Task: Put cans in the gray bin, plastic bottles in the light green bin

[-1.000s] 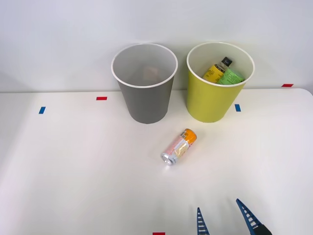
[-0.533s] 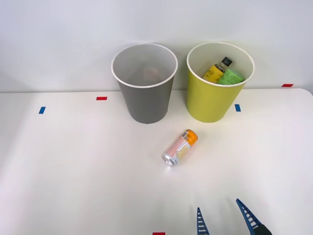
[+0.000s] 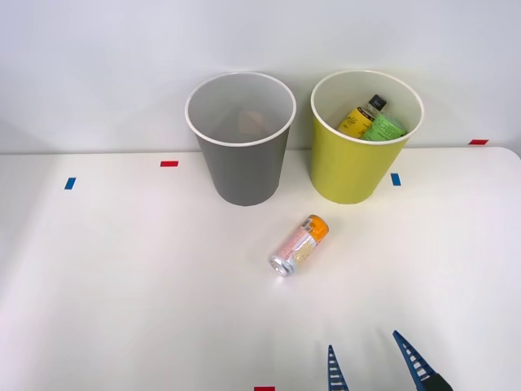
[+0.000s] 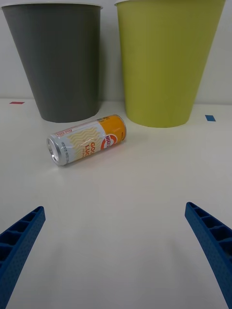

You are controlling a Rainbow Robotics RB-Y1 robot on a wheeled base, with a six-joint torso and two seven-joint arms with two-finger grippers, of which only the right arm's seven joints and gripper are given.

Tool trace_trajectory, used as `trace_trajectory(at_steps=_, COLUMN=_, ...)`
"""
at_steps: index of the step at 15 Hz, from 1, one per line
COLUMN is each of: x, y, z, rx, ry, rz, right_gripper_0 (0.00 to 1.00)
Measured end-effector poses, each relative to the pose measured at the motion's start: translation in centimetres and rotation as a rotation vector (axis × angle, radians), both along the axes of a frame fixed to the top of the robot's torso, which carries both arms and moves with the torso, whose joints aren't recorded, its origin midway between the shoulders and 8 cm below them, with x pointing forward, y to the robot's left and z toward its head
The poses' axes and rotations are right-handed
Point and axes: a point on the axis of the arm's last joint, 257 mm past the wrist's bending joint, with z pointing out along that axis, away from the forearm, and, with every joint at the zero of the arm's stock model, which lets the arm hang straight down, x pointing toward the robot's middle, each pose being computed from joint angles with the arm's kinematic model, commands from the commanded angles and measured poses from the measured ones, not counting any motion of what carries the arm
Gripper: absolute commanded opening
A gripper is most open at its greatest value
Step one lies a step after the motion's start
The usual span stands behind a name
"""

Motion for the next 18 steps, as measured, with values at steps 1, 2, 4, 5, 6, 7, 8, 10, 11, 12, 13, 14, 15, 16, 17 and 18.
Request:
trace_trajectory(at_steps=1, x=0.00, y=0.00, z=0.00, rx=0.000, ry=0.000, rz=0.000, right_gripper_0=1.00)
trace_trajectory(at_steps=2, x=0.00, y=0.00, z=0.00, rx=0.000, ry=0.000, rz=0.000, right_gripper_0=1.00)
trace_trajectory(at_steps=4, x=0.00, y=0.00, z=0.00, rx=0.000, ry=0.000, rz=0.000, right_gripper_0=1.00)
trace_trajectory(at_steps=5, x=0.00, y=0.00, z=0.00, rx=0.000, ry=0.000, rz=0.000, right_gripper_0=1.00)
trace_trajectory(at_steps=6, x=0.00, y=0.00, z=0.00, rx=0.000, ry=0.000, rz=0.000, right_gripper_0=1.00)
trace_trajectory(at_steps=7, x=0.00, y=0.00, z=0.00, rx=0.000, ry=0.000, rz=0.000, right_gripper_0=1.00)
trace_trajectory(at_steps=8, x=0.00, y=0.00, z=0.00, rx=0.000, ry=0.000, rz=0.000, right_gripper_0=1.00)
trace_trajectory(at_steps=10, x=0.00, y=0.00, z=0.00, rx=0.000, ry=0.000, rz=0.000, right_gripper_0=1.00)
trace_trajectory(at_steps=11, x=0.00, y=0.00, z=0.00, rx=0.000, ry=0.000, rz=0.000, right_gripper_0=1.00)
trace_trajectory(at_steps=12, x=0.00, y=0.00, z=0.00, rx=0.000, ry=0.000, rz=0.000, right_gripper_0=1.00)
trace_trajectory(at_steps=13, x=0.00, y=0.00, z=0.00, rx=0.000, ry=0.000, rz=0.000, right_gripper_0=1.00)
trace_trajectory(at_steps=14, x=0.00, y=0.00, z=0.00, rx=0.000, ry=0.000, rz=0.000, right_gripper_0=1.00)
trace_trajectory(at_steps=15, x=0.00, y=0.00, z=0.00, rx=0.000, ry=0.000, rz=0.000, right_gripper_0=1.00)
trace_trajectory(at_steps=16, x=0.00, y=0.00, z=0.00, rx=0.000, ry=0.000, rz=0.000, right_gripper_0=1.00)
trace_trajectory(at_steps=17, x=0.00, y=0.00, z=0.00, rx=0.000, ry=0.000, rz=0.000, right_gripper_0=1.00)
trace_trajectory(at_steps=18, x=0.00, y=0.00, z=0.00, rx=0.000, ry=0.000, rz=0.000, right_gripper_0=1.00)
